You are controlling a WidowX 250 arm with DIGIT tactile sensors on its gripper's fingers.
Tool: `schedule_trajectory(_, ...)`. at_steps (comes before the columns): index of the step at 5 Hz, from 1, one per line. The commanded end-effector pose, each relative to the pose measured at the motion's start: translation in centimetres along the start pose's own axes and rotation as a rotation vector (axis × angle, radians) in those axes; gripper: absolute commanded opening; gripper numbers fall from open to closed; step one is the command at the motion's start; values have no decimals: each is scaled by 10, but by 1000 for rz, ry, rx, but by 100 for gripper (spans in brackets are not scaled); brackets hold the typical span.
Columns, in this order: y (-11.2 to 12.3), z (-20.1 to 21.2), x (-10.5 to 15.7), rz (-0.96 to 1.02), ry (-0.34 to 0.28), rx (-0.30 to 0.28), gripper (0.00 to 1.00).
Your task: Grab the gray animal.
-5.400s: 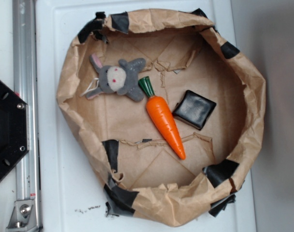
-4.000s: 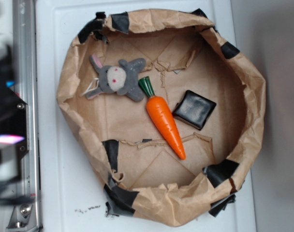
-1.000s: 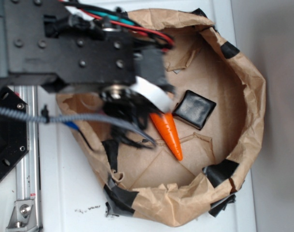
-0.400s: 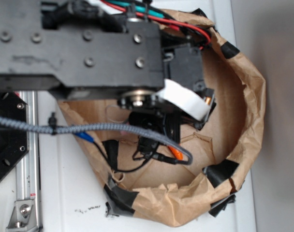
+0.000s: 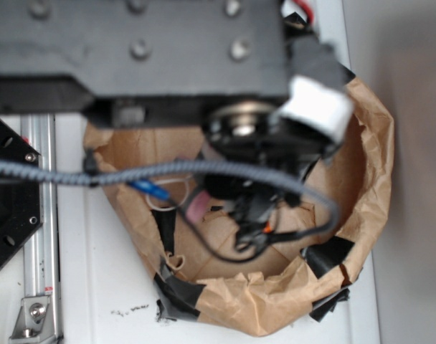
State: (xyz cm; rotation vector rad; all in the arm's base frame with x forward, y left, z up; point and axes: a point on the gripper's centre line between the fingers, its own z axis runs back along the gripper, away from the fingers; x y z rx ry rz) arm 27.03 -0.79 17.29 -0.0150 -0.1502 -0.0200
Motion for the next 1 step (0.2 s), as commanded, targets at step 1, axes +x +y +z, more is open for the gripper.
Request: schedule_trajectory(1, 4, 31, -17, 20, -73, 58, 0)
